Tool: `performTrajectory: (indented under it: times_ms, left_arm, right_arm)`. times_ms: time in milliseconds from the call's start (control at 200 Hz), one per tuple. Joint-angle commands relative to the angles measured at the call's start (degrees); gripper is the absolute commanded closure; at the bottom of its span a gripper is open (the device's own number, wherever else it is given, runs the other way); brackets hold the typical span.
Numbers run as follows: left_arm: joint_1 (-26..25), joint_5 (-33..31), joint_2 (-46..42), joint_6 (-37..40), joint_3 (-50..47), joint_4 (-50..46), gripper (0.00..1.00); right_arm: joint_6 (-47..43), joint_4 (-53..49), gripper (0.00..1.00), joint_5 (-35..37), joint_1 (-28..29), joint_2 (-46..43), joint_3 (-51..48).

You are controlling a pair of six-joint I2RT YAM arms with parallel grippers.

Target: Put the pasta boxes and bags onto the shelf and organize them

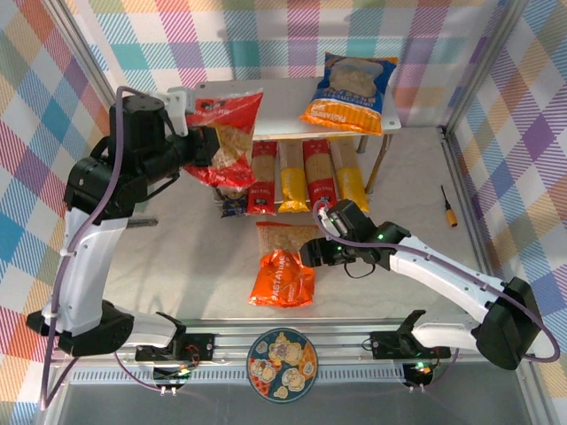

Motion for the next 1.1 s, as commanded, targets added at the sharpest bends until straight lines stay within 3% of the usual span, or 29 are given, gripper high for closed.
performTrajectory:
  times_ms: [0,555,1095]
  left_arm:
    - [0.20,-5.78,0.57,3.26,2.25,13.02,1.00]
    - [0.21,-14.07,5.69,7.62,-1.50,30.67,1.00]
    - [0.55,-17.98,13.42,11.80,0.55,33.90,1.00]
  right_arm:
    - [-0.93,1.70,0.34,-1.47,0.45,0.48,2.13]
    - [-1.19,2.38,0.34,-2.17,0.45,2.16,2.59]
    - [-2.02,0.90,0.34,-0.78,0.45,3.01,3.55]
